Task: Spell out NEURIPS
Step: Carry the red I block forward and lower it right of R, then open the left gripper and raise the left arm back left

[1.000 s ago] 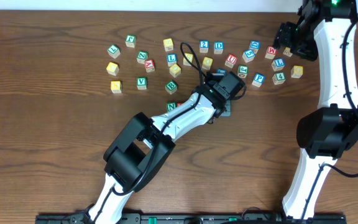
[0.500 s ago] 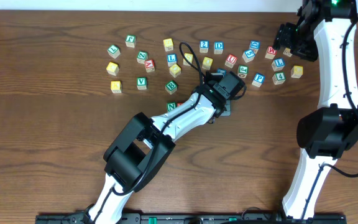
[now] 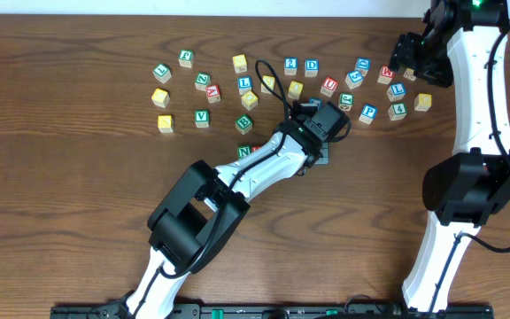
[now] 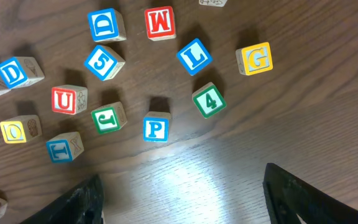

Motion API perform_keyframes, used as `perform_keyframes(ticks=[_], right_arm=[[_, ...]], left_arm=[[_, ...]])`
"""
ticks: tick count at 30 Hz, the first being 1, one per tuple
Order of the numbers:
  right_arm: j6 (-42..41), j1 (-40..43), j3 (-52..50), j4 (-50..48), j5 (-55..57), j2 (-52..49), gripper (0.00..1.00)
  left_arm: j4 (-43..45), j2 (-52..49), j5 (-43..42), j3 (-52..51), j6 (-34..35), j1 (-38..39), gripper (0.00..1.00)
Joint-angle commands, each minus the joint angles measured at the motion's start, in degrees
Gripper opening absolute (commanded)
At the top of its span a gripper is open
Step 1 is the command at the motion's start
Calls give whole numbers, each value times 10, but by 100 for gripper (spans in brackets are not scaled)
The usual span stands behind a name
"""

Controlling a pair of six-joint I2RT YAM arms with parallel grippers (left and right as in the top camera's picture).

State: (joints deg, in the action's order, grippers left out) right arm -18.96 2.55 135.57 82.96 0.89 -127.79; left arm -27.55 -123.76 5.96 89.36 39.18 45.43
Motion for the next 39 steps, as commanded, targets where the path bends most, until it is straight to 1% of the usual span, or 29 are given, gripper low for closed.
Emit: perform_keyframes(ticks=[1, 4, 10, 14, 15, 19, 24, 27, 35, 39], right_arm=[[9, -4, -3, 2, 1, -8, 77], [8, -4, -3, 2, 0, -8, 77], [9, -9, -3, 16, 0, -8, 77], [23, -29, -11, 50, 0, -8, 77], [32, -38, -17, 59, 0, -8, 75], [38, -71, -55, 61, 0, -8, 73], [38, -112, -118, 43, 0, -8, 73], [38, -130, -155, 34, 0, -8, 70], [27, -158, -223, 16, -6, -8, 64], [27, -168, -243, 3, -15, -8, 58]], left_arm=[[0, 16, 9, -2, -23, -3, 47], [0, 49, 9, -2, -63, -3, 47], [-19, 138, 10, -2, -96, -9, 47], [-66, 217, 10, -2, -124, -27, 47], [-87, 241, 10, -2, -133, -37, 47], [-150, 289, 10, -2, -161, -72, 47], [-221, 306, 10, -2, -163, -129, 47], [-246, 305, 10, -2, -163, -163, 47], [-246, 305, 10, -2, -162, -225, 47], [-247, 303, 10, -2, -162, -243, 47]])
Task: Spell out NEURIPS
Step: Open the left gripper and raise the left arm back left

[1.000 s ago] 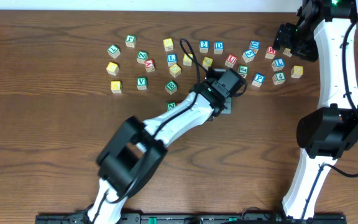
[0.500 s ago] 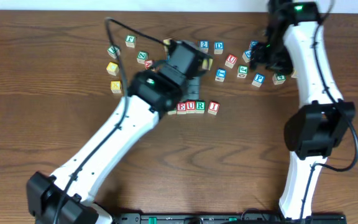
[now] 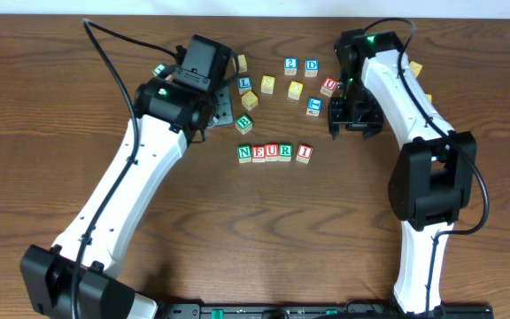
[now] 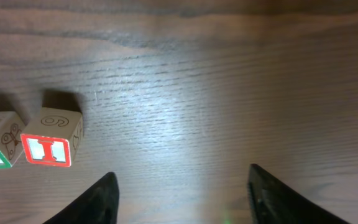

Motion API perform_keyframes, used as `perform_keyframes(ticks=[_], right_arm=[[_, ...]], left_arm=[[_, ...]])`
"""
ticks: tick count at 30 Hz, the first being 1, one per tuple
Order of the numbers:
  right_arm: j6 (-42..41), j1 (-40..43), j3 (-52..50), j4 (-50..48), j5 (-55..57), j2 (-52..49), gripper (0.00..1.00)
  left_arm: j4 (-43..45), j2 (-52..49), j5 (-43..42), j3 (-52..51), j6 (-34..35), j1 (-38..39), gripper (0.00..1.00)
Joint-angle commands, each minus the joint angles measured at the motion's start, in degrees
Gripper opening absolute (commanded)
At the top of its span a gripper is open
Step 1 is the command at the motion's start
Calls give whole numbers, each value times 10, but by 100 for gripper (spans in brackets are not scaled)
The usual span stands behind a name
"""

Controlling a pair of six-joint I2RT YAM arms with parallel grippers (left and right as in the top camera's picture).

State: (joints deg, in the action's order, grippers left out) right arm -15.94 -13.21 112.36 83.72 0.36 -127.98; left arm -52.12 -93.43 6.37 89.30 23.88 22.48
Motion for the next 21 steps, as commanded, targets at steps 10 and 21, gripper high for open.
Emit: perform_keyframes(ticks=[10, 21], right_arm=[[-12, -39, -63, -76, -39, -6, 40], [-25, -43, -72, -86, -37, -6, 38]], left_arm=[[-1, -11, 5, -2, -9, -17, 47], [-1, -11, 5, -2, -9, -17, 47]])
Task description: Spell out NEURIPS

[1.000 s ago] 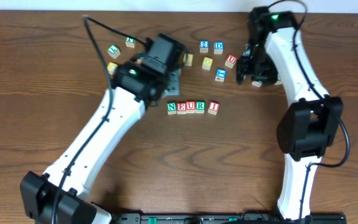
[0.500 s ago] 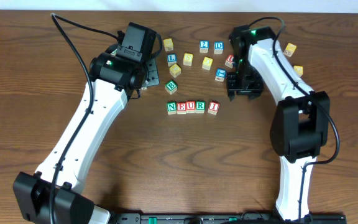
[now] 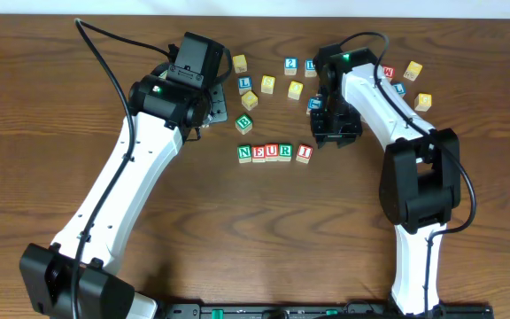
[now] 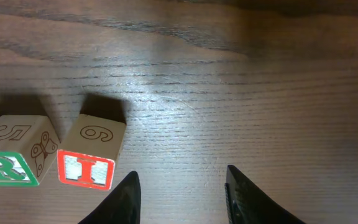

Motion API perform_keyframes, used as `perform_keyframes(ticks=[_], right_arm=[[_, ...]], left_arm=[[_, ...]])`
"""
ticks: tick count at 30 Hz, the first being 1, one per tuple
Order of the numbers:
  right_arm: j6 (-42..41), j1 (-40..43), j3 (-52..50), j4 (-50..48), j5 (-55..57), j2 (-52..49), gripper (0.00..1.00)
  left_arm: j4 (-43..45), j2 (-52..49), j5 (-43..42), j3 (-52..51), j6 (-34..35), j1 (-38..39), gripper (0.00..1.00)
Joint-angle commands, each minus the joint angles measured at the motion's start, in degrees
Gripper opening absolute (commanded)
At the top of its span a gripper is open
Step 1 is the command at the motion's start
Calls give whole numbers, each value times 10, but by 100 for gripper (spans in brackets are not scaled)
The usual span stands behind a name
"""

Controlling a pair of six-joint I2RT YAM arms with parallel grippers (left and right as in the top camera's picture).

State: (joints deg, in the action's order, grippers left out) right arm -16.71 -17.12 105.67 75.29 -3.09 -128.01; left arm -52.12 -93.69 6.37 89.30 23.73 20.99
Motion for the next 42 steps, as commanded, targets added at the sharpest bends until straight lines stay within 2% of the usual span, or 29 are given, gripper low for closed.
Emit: perform_keyframes(ticks=[1, 42], right_arm=[[-17, -5, -5, -2, -3, -6, 38], [-43, -21, -53, -74, -33, -6, 42]], left_arm=[[-1, -8, 5, -2, -8, -2, 47], [-2, -8, 5, -2, -8, -2, 47]])
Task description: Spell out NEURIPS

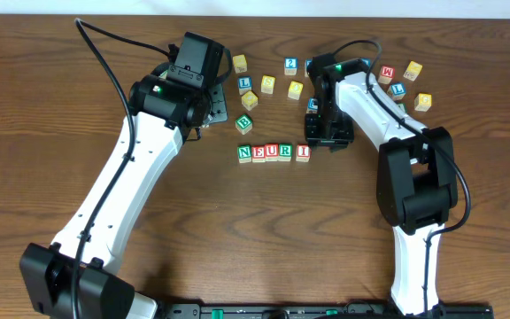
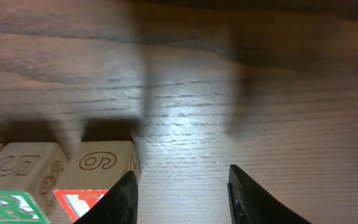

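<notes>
A row of letter blocks reading N (image 1: 243, 152), E (image 1: 258, 153), U (image 1: 272, 152), R (image 1: 285, 152), I (image 1: 303, 152) lies mid-table. My right gripper (image 1: 324, 137) sits low just right of the I block (image 2: 92, 163). In the right wrist view it (image 2: 182, 199) is open over bare wood, its left finger (image 2: 122, 200) at the block's right edge. My left gripper (image 1: 212, 106) hovers among loose blocks at the upper left, its jaws hidden. No P or S block shows.
Loose blocks lie behind the row: a green one (image 1: 245, 123), yellow ones (image 1: 267, 84), a blue 2 (image 1: 290, 65). A blue block (image 1: 312, 105) is half under the right arm. More blocks (image 1: 398, 89) sit at the far right.
My right gripper has shifted a little left and lower, closer to the I block, whose top now fills more of the wrist view. The left arm has not moved.
First my left arm reached over the mid-table row while my right gripper hung open above the far-right blocks, P among them. Then NEURI stood complete, the left arm was back upper left, and the right gripper was right of I. It has since edged up to I.
</notes>
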Motion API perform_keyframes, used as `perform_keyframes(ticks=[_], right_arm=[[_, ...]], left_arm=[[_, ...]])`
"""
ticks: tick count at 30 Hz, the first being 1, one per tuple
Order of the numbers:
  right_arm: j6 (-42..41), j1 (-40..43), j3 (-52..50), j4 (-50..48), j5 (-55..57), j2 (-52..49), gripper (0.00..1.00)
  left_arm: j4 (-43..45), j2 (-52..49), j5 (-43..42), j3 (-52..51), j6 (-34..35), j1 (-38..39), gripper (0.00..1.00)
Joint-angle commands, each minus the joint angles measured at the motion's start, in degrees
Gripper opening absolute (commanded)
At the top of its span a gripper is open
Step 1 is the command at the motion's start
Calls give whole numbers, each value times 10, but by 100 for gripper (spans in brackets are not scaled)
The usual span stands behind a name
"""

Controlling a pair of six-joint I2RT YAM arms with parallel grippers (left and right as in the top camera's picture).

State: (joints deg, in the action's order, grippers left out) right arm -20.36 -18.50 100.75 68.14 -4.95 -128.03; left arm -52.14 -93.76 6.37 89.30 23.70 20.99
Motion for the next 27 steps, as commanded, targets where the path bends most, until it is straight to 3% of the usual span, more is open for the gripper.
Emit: perform_keyframes(ticks=[1, 27], right_arm=[[-7, -9, -3, -3, -14, -6, 42], [-6, -25, -3, -1, -11, -6, 47]], left_arm=[[-1, -8, 5, -2, -7, -2, 47], [-5, -8, 5, -2, -7, -2, 47]])
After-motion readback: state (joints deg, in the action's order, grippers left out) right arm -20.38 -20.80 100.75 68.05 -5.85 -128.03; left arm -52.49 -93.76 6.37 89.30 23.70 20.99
